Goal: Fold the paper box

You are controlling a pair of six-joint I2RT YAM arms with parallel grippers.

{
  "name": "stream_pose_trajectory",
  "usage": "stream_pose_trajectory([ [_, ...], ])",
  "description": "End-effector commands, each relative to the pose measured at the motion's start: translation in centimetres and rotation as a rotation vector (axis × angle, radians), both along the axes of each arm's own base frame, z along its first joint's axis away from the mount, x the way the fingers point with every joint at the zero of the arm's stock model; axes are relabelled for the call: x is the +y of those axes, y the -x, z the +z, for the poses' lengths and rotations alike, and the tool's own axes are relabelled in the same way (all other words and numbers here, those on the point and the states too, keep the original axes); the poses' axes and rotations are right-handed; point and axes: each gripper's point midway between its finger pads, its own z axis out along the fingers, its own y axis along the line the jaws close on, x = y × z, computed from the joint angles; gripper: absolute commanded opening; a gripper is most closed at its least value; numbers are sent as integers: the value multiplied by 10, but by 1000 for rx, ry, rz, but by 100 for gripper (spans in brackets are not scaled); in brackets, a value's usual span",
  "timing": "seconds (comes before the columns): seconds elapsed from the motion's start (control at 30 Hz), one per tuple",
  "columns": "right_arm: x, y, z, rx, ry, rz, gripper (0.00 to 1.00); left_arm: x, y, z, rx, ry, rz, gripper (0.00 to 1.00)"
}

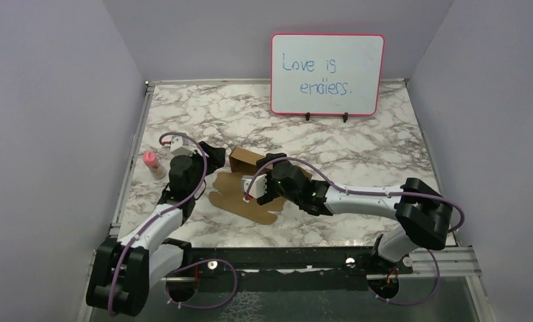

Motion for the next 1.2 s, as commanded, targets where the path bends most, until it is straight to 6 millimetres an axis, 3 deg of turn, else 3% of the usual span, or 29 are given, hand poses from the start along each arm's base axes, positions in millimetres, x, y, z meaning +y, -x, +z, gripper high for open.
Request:
stream_pose_trajectory([
  [0.0, 0, 11, 15, 84, -118, -39, 100, -25, 0, 0, 71, 69, -178, 82],
  [0.17, -2, 18, 45, 146, -308, -88, 99, -29, -11, 9, 79, 100, -211, 82],
  [0.37, -30, 14, 51, 275, -461, -249, 95, -35, -22, 9, 102, 103, -242, 80],
  [0.57, -76, 7, 32, 443, -622, -466, 91, -35, -28, -4, 139, 89, -243, 78],
  [0.77, -104, 11, 2, 621, -751, -576, 84, -41, -34, -6, 154, 92, -280, 74],
  [1.17, -98, -16, -11, 608, -771, -607, 84, -45, -37, -17, 185, 86, -304, 69],
])
